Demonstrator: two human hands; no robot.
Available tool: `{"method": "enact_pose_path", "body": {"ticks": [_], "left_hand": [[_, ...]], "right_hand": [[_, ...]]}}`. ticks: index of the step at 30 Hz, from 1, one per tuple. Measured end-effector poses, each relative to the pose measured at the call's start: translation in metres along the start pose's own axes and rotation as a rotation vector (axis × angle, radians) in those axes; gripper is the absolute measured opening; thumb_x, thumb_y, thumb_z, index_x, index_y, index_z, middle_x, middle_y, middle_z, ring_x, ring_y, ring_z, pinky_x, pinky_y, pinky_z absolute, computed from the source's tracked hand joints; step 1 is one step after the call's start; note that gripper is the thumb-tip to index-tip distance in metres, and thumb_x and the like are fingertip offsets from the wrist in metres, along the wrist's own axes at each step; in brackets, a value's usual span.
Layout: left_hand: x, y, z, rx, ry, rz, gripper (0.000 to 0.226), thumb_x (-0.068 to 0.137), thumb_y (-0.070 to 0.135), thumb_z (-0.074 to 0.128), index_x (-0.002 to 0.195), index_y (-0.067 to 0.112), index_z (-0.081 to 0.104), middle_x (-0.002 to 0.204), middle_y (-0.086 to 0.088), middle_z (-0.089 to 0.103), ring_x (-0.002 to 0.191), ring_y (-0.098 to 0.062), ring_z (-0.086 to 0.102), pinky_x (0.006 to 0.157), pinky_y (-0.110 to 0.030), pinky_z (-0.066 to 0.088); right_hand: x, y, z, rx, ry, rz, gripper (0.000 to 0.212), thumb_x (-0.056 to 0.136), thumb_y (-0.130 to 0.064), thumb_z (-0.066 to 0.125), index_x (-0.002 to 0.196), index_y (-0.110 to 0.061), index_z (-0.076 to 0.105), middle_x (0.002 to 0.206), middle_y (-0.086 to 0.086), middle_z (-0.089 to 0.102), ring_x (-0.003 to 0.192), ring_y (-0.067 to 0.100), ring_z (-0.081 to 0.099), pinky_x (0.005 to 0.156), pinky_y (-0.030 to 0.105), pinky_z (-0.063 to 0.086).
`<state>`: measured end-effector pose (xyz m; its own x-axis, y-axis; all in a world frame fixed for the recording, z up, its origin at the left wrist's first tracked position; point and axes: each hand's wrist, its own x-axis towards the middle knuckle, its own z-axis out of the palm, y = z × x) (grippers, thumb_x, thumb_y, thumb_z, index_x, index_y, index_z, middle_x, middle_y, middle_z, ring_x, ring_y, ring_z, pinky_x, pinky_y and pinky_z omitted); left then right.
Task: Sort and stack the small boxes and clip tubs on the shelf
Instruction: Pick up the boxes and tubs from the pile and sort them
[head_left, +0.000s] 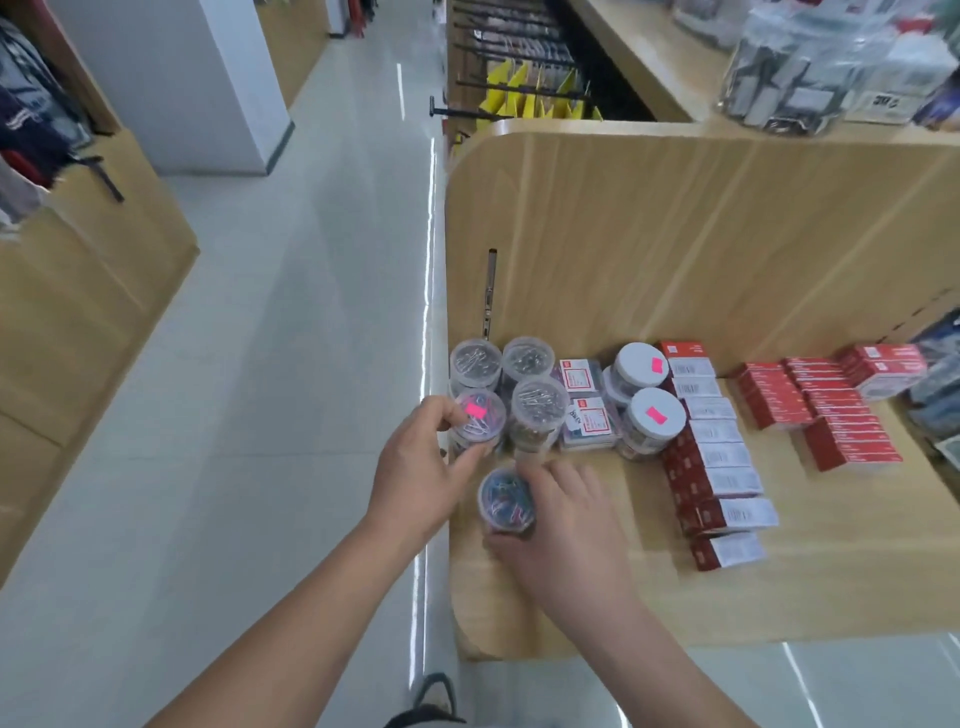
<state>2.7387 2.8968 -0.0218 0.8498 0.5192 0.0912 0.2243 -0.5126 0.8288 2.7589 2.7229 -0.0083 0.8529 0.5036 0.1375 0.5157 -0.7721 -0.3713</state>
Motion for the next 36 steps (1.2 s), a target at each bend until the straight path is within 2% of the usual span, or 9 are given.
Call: {"method": "enact_pose_path", "body": {"ticks": [4,7,9,13,18,22,28,32,36], "left_hand": [[-0.006,-0.01,-0.013,-0.067,0.014,0.114,0.045,0.088,0.012,0.075,0.112,0.042,0.052,0.115,0.03,0.058,0.11,0.007,0.058,0.086,-0.014,0.052],[-0.028,-0.022,-0.02,-0.081,0.082,0.065,0.043,0.09,0.004,0.067,0.114,0.037,0.053,0.115,0.015,0.06,0.11,0.002,0.059,0.084,-0.018,0.052],[-0.043,-0.031,-0.017,-0.077,0.015,0.016,0.047,0.088,0.006,0.069,0.111,0.043,0.052,0.116,0.018,0.06,0.109,-0.001,0.059,0.082,-0.019,0.052],[-0.056,-0.034,-0.001,-0.017,-0.139,-0.003,0.058,0.08,0.03,0.078,0.132,0.036,0.053,0.126,0.022,0.055,0.113,0.003,0.055,0.088,-0.019,0.048],[-0.05,-0.028,0.015,0.118,-0.091,0.009,0.069,0.07,0.047,0.085,0.131,0.034,0.055,0.118,0.02,0.06,0.111,-0.007,0.049,0.094,-0.024,0.043],[-0.049,-0.028,0.013,0.093,-0.087,-0.006,0.065,0.07,0.044,0.086,0.127,0.041,0.054,0.114,0.025,0.058,0.108,-0.002,0.052,0.089,-0.02,0.042],[-0.051,-0.027,0.01,0.009,-0.111,-0.068,0.065,0.071,0.031,0.088,0.127,0.045,0.057,0.114,0.024,0.062,0.106,0.008,0.054,0.083,-0.016,0.045],[-0.056,-0.035,0.002,-0.05,-0.134,-0.045,0.064,0.082,0.015,0.078,0.139,0.034,0.055,0.126,0.023,0.061,0.112,0.006,0.058,0.084,-0.015,0.051],[-0.059,-0.039,-0.007,-0.054,-0.064,-0.093,0.056,0.091,0.012,0.069,0.141,0.031,0.053,0.128,0.021,0.056,0.111,0.003,0.059,0.089,-0.025,0.056]], "right_hand": [[0.006,0.0,0.024,-0.156,-0.006,0.015,0.079,0.05,-0.059,0.085,0.119,-0.025,0.067,0.1,-0.008,0.065,0.098,0.024,0.059,0.102,0.041,0.037],[0.011,-0.004,0.028,-0.204,0.0,0.015,0.079,0.049,-0.064,0.083,0.118,-0.028,0.068,0.102,-0.01,0.07,0.104,0.023,0.062,0.113,0.048,0.031],[0.011,-0.009,0.024,-0.172,-0.001,0.012,0.079,0.051,-0.067,0.079,0.121,-0.032,0.067,0.108,-0.014,0.071,0.109,0.018,0.061,0.115,0.049,0.032],[-0.008,0.007,0.006,0.089,0.088,0.063,0.084,0.061,-0.059,0.084,0.135,-0.025,0.061,0.126,-0.009,0.062,0.115,0.016,0.055,0.101,0.039,0.046],[-0.024,0.038,-0.005,0.349,-0.115,0.359,0.097,0.063,-0.035,0.091,0.148,-0.028,0.045,0.136,-0.012,0.052,0.125,0.012,0.051,0.104,0.031,0.044],[-0.023,0.046,0.002,0.346,-0.131,0.341,0.076,0.066,-0.034,0.089,0.135,-0.028,0.057,0.12,-0.015,0.057,0.116,0.013,0.058,0.1,0.033,0.049],[-0.035,0.029,0.005,0.42,-0.218,0.271,0.062,0.066,-0.037,0.086,0.12,-0.036,0.056,0.111,-0.021,0.056,0.092,0.001,0.06,0.083,0.03,0.053],[-0.037,0.014,0.001,0.475,-0.118,0.225,0.058,0.067,-0.044,0.085,0.117,-0.038,0.058,0.107,-0.022,0.059,0.091,-0.001,0.059,0.076,0.024,0.052],[-0.013,-0.006,-0.008,0.522,-0.018,0.155,0.059,0.07,-0.046,0.084,0.122,-0.041,0.055,0.11,-0.021,0.06,0.096,0.001,0.058,0.072,0.023,0.05]]}}
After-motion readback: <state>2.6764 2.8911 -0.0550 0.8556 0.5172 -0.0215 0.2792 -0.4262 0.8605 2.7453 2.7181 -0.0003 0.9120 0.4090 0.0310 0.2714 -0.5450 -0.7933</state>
